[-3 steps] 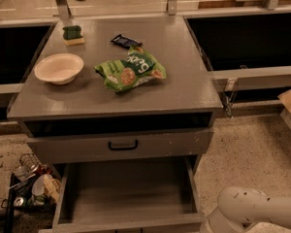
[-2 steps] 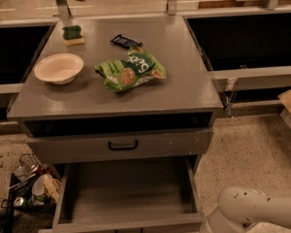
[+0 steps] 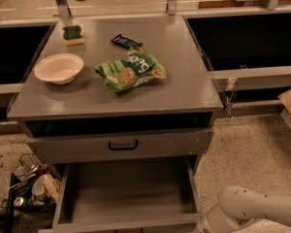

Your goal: Close middle drawer

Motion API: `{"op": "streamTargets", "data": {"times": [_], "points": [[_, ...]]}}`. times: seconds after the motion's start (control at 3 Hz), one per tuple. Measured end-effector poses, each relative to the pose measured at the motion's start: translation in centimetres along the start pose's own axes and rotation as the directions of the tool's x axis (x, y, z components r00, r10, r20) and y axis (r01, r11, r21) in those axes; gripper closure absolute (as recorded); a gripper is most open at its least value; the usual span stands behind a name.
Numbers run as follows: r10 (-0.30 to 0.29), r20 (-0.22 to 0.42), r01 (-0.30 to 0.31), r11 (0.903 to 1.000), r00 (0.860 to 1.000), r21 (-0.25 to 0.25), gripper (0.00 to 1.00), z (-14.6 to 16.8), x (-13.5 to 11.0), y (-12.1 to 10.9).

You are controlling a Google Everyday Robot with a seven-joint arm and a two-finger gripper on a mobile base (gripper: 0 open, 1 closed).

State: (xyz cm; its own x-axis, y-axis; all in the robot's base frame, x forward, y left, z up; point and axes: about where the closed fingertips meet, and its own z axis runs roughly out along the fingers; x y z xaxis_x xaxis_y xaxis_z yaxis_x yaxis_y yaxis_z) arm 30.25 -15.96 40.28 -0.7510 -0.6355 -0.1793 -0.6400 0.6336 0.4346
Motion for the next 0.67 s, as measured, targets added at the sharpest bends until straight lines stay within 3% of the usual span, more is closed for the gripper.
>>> {"op": "streamTargets", "data": {"times": [0.67], "points": [[0.039, 0.085, -0.041, 0.9990, 0.996, 0.019, 1.00, 0.5, -2.3, -1.7]]}}
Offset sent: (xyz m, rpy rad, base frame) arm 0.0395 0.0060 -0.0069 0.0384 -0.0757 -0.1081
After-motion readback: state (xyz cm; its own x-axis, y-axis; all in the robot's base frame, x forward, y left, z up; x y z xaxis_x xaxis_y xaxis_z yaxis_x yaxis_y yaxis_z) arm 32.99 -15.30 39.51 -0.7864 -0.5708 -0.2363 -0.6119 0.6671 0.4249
